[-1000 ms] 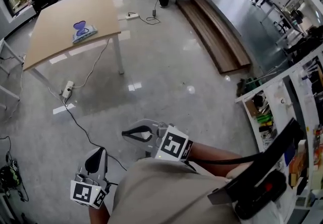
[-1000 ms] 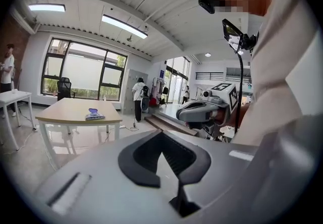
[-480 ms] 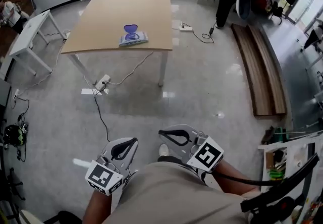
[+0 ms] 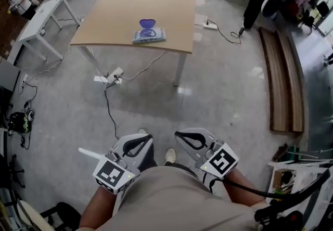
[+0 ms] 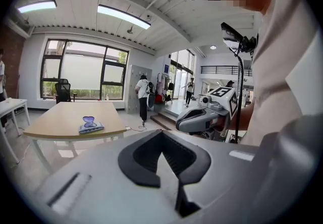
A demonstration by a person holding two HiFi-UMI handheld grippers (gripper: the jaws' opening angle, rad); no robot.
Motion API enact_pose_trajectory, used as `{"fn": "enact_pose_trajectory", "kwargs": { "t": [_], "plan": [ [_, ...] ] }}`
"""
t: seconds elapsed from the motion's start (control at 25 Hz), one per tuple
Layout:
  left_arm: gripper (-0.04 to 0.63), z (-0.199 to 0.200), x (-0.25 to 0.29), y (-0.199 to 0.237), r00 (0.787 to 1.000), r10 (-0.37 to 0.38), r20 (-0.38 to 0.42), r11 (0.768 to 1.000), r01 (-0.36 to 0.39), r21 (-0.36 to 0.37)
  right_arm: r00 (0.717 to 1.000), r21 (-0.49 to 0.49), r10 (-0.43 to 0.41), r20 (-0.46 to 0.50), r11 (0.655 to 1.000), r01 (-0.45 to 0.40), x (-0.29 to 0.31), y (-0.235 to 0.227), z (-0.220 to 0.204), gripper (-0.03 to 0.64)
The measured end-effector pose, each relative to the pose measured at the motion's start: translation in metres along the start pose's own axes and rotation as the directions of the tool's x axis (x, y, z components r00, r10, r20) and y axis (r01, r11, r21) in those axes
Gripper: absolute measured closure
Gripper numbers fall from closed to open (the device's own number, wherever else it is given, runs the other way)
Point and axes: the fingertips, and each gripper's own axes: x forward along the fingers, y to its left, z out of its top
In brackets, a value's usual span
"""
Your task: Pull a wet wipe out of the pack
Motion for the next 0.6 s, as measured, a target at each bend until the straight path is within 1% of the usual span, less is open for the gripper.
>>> {"fn": "enact_pose_trajectory", "kwargs": {
  "t": [0.12,0.24,0.36,0.48,0.6],
  "plan": [
    [0.592,0.01,0.018,0.028,1.0,0.018,-0.011,1.0,-0.018,-0.012,1.0,0.017,-0.026,0.001,1.0,0.026,0.014,-0.028,0.001,0.615],
    [0.592,0.012,0.038,0.06,1.0,-0.023,0.018,1.0,0.023,-0.009,0.999,0.006,-0.047,-0.006,0.999,0.047,0.035,-0.058,0.006,0.615],
    [0.592,0.015,0.058,0.098,0.998,-0.06,0.027,0.998,0.061,-0.013,0.997,-0.012,-0.076,-0.019,0.997,0.076,0.058,-0.09,0.016,0.615],
    [0.592,0.027,0.081,0.136,0.995,-0.099,0.03,0.995,0.099,0.008,0.992,0.002,-0.122,-0.025,0.993,0.122,0.081,-0.125,0.027,0.615],
    [0.592,0.044,0.1,0.18,0.99,-0.137,0.043,0.99,0.135,0.051,0.989,-0.002,-0.148,-0.02,0.989,0.148,0.116,-0.157,0.041,0.615]
  ]
}}
